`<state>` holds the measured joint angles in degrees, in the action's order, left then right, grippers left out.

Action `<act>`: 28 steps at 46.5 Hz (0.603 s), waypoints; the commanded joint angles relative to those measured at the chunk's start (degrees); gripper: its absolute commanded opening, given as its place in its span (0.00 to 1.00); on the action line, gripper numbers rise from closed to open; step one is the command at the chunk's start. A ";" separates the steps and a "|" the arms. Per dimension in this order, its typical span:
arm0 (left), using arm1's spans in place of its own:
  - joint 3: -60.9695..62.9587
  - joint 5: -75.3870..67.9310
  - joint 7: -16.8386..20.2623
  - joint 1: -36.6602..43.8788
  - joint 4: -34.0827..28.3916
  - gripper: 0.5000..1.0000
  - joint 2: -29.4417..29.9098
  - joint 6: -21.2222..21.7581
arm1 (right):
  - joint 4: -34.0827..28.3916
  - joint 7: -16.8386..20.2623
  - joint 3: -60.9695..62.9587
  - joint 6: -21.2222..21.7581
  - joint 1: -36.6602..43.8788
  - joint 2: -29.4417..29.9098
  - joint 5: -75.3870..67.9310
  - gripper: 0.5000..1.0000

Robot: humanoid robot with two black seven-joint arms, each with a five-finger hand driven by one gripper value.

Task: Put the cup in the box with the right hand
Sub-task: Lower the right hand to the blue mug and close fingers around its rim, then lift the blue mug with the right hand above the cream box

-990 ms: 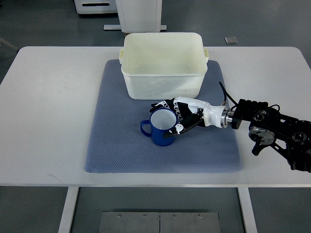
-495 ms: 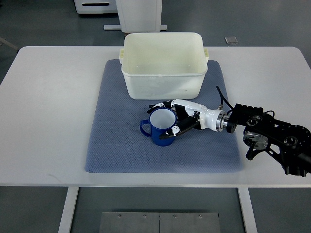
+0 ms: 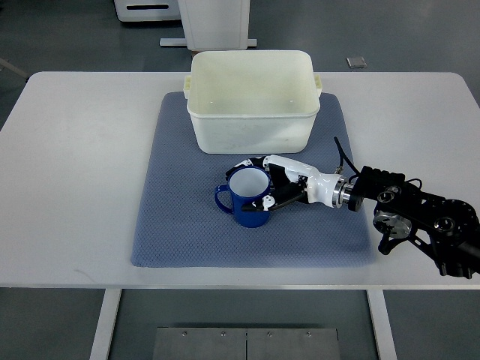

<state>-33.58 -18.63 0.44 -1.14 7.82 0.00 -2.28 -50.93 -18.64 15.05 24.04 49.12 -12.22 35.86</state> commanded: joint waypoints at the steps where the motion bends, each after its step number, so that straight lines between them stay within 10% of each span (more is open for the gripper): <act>1: -0.08 0.00 0.00 0.00 0.00 1.00 0.00 0.00 | 1.09 0.01 -0.20 -0.75 0.01 0.97 0.00 0.00; 28: 0.01 0.00 0.00 0.00 0.00 1.00 0.00 0.00 | -10.59 -1.04 0.59 -0.75 7.03 -8.43 -1.67 0.00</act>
<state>-33.58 -18.63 0.44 -1.14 7.82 0.00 -2.29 -59.73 -19.77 15.62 23.22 54.63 -19.25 34.65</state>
